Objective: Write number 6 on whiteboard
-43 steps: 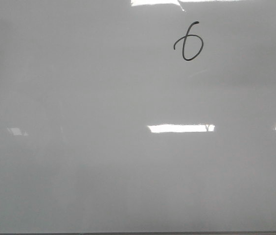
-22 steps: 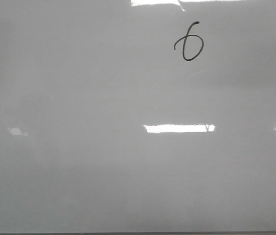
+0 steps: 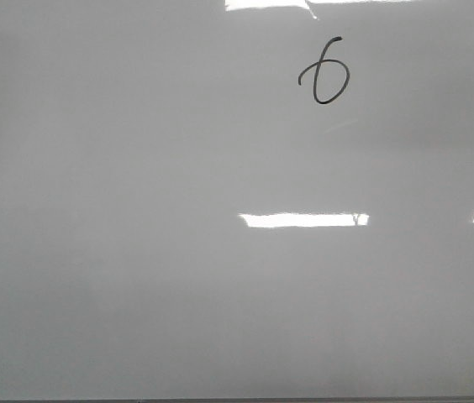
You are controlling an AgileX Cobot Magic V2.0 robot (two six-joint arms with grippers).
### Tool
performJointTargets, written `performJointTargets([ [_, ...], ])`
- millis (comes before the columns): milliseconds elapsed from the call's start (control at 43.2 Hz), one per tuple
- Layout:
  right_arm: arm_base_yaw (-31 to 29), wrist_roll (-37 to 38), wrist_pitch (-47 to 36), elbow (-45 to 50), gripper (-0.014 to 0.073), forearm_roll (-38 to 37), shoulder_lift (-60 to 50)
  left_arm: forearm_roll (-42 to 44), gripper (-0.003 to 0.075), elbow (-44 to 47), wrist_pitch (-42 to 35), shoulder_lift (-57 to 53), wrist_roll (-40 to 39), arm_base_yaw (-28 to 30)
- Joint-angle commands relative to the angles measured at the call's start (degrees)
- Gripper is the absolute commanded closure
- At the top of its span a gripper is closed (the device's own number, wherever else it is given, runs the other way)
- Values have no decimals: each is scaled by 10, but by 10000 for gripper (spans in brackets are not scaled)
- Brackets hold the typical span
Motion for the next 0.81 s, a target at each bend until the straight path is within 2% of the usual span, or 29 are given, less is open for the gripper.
performJointTargets([
  [0,-3,0,-38,-13,662,-10,1,-6,741,-2,-77,-9,0,1],
  [787,-3,0,-38,-13,662,-10,1,-6,741,7,-71,-9,0,1],
])
